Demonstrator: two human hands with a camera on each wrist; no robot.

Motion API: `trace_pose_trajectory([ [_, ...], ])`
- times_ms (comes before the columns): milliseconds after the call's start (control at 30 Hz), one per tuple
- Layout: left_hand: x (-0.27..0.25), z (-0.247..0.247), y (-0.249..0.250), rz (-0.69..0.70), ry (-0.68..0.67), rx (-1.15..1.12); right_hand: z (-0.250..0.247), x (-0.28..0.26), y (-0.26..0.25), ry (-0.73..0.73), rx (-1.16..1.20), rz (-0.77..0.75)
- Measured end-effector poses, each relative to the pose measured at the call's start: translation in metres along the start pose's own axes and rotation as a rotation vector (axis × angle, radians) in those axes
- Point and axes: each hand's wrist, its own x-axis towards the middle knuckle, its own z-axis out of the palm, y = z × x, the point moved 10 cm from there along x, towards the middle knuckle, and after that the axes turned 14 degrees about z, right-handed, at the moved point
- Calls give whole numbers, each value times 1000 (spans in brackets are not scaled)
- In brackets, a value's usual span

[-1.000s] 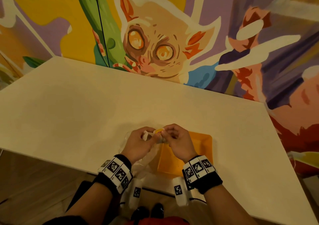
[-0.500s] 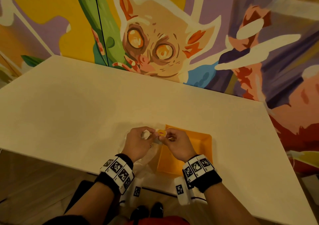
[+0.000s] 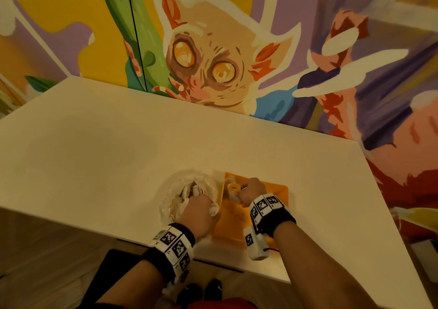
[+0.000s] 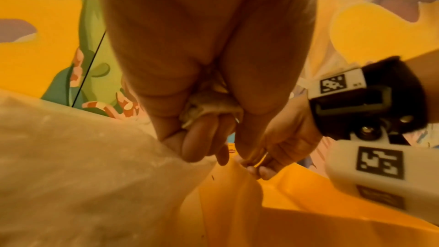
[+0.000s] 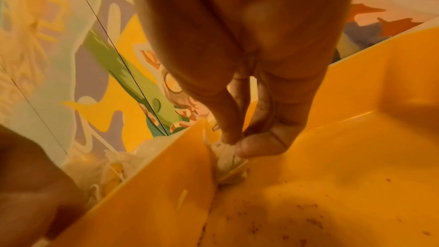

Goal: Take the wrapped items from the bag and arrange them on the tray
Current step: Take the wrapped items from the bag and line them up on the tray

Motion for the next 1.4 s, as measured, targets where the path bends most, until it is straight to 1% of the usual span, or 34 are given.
trace_pose_trajectory([
  [100,1,7,7,32,-61,108,11,2,-4,-39,-69,27],
  [200,2,7,6,35,-53,114,17,6,-5,-47,-139,58],
  [400,3,7,8,56,-65,120,18,13,-3,-26,-122,117],
  [533,3,7,7,33,-70,85,15,16,2,-10,-71,156],
  [633,3,7,8,38,-69,48,17,17,5,-24,-55,181],
  [800,1,9,7,48,-66,14,21,18,2,-36,-6,155],
  [900,2,9,8,67,-61,0,21,20,3,-29,15,166],
  [967,2,8,9,72,-56,3,20,18,3,-29,9,177],
  [1133,2,10,8,57,-75,20,18,17,1,-22,-23,144],
  [1267,-1,7,8,41,-50,9,22,15,0,-61,-23,122],
  [1400,-5,-4,-4,-45,87,-151,12,11,6,-28,15,134],
])
